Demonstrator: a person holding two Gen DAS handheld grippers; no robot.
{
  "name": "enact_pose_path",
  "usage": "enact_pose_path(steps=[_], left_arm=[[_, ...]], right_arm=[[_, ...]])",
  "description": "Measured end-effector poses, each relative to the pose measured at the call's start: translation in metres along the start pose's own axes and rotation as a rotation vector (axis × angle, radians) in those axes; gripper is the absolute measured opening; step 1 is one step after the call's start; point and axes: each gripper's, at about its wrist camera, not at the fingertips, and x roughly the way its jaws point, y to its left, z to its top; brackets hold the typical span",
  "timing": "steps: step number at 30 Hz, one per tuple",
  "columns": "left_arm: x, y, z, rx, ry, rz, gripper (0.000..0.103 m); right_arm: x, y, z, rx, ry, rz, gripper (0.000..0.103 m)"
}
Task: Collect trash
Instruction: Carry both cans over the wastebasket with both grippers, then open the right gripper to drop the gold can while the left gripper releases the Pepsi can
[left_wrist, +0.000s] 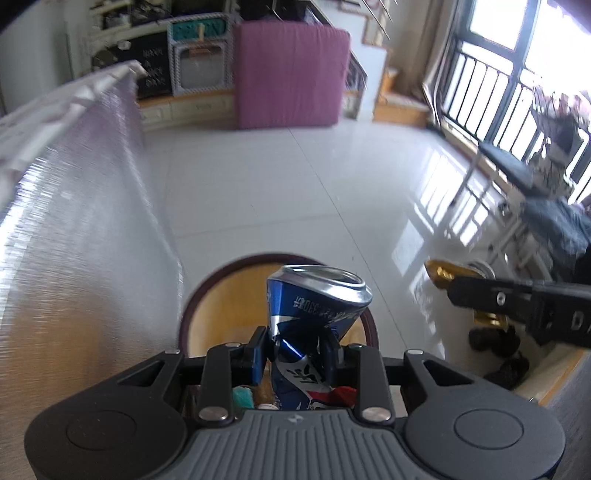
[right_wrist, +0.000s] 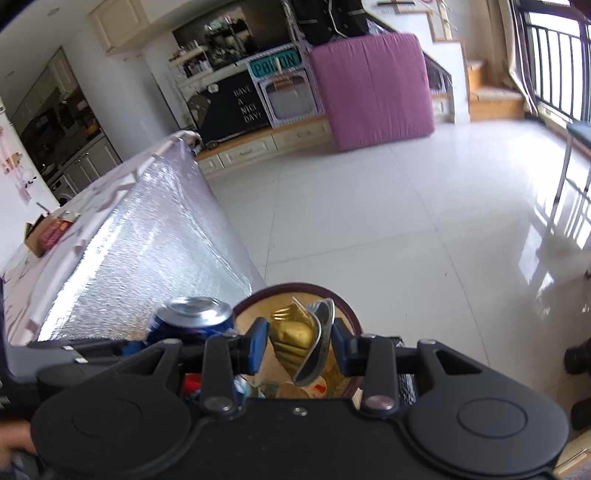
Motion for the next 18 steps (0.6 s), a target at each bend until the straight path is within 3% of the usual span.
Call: enact_pose_path(steps=[9,18], left_arm=[[0.076,-0.004,-0.001,0.061,0.097,0.009,0.031],[0.103,0.016,-0.016,0.014,0.164,0.018,0.031]], right_arm=[[0.052,-0.029,0.003,0.074,0.073,0.013,0.038],[0.114,-0.027,-0.005,0.091,0.193,0.038,0.038]])
